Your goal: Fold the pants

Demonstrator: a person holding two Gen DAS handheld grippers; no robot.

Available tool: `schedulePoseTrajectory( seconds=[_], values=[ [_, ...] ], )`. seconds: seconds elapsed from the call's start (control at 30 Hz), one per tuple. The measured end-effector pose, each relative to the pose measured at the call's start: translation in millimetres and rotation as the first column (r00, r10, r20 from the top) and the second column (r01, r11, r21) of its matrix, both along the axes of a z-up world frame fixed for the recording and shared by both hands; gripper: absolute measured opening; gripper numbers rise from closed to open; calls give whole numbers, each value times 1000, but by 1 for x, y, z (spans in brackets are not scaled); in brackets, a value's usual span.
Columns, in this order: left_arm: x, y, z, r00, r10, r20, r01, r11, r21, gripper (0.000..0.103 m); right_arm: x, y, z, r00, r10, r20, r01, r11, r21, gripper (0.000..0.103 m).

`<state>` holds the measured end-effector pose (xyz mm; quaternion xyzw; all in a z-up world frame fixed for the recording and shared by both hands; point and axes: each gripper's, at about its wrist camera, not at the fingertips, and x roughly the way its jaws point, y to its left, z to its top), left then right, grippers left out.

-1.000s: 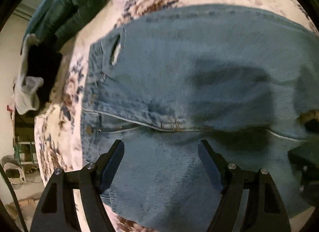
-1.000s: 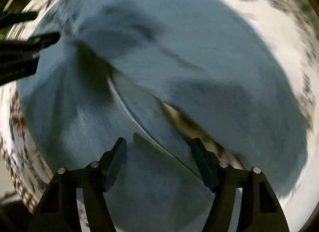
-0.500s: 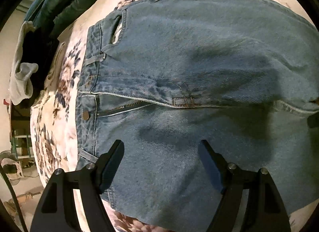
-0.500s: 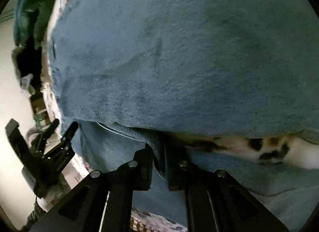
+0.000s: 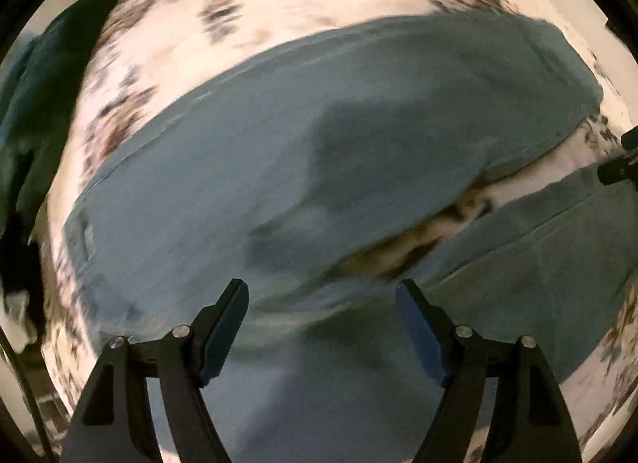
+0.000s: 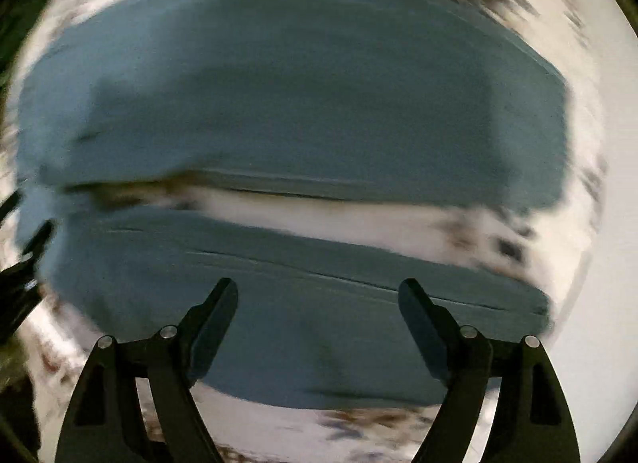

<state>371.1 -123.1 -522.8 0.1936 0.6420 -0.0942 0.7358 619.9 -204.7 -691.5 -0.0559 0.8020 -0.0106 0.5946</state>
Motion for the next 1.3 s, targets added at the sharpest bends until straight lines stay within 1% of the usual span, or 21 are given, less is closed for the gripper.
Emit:
schedulePoseTrajectory(
  seconds=[0.13,0.23,0.27,0.3,0.37,0.4,0.5,0.53,0.6,0.63,0.67,0.73,0.77,0.8,0.87,0.9,0.93,1.0,1.1,1.17,1.3],
  values=[
    [10,-33,-25,1000,-18,-21,19,998,52,75,-8,-46,-51,990,-110,-92,104,992,-71,84],
    [13,-37,-37,1000,-13,-25,15,996,91,75,-22,-44,-65,988,-148,-49,147,989,-15,59],
    [15,-36,-38,1000,-5,-28,8,995,95,75,-25,-50,-60,987,-159,-3,159,987,-27,43],
    [17,-34,-39,999,8,-31,-5,995,100,75,-31,-58,-52,979,-197,57,199,979,-41,33],
    [20,-29,-35,999,29,-31,-26,995,95,75,-41,-99,-37,930,-348,121,356,933,-56,2],
    [23,-28,-30,999,35,-29,-33,996,85,75,-43,-104,-33,924,-363,121,371,927,-49,2],
    [31,-23,-8,998,65,8,-65,997,34,75,-45,-107,-8,907,-419,43,405,896,183,4],
    [36,-20,1,996,86,18,-86,996,8,75,-40,-106,11,902,-426,61,401,883,243,12],
    [48,-11,16,992,126,26,-125,991,-41,75,-22,-95,43,904,-408,130,353,881,315,44],
    [55,-4,23,989,147,33,-145,988,-56,75,-10,-83,55,911,-380,162,313,891,329,72],
    [66,7,30,984,173,37,-169,983,-74,75,1,-69,62,921,-348,178,271,896,352,83],
    [87,24,38,981,191,44,-187,979,-75,75,37,-18,72,961,-202,188,119,917,380,83],
    [103,36,39,982,180,51,-177,982,-60,75,52,-12,74,972,-141,189,60,923,380,83],
    [115,44,37,985,163,58,-162,986,-31,75,71,20,74,979,-50,196,-29,924,380,83],
    [143,61,28,992,93,80,-99,993,68,75,112,56,69,976,88,197,-153,926,345,83],
    [155,67,22,994,63,87,-73,990,120,75,138,48,59,973,135,187,-192,923,334,83],
    [165,75,16,995,32,93,-46,987,155,75,154,74,52,969,172,176,-221,923,317,83],
    [190,94,-3,998,-58,13,55,985,162,75,180,105,42,967,201,158,-240,928,286,83],
    [215,123,-24,982,-147,-119,156,985,70,75,215,131,32,972,182,148,-223,915,336,83],
    [229,139,-41,959,-199,-202,214,975,53,75,228,161,22,954,266,136,-298,881,367,83],
    [248,164,-71,908,-253,-335,271,963,6,75,234,188,1,895,441,65,-436,837,329,83]
  ],
)
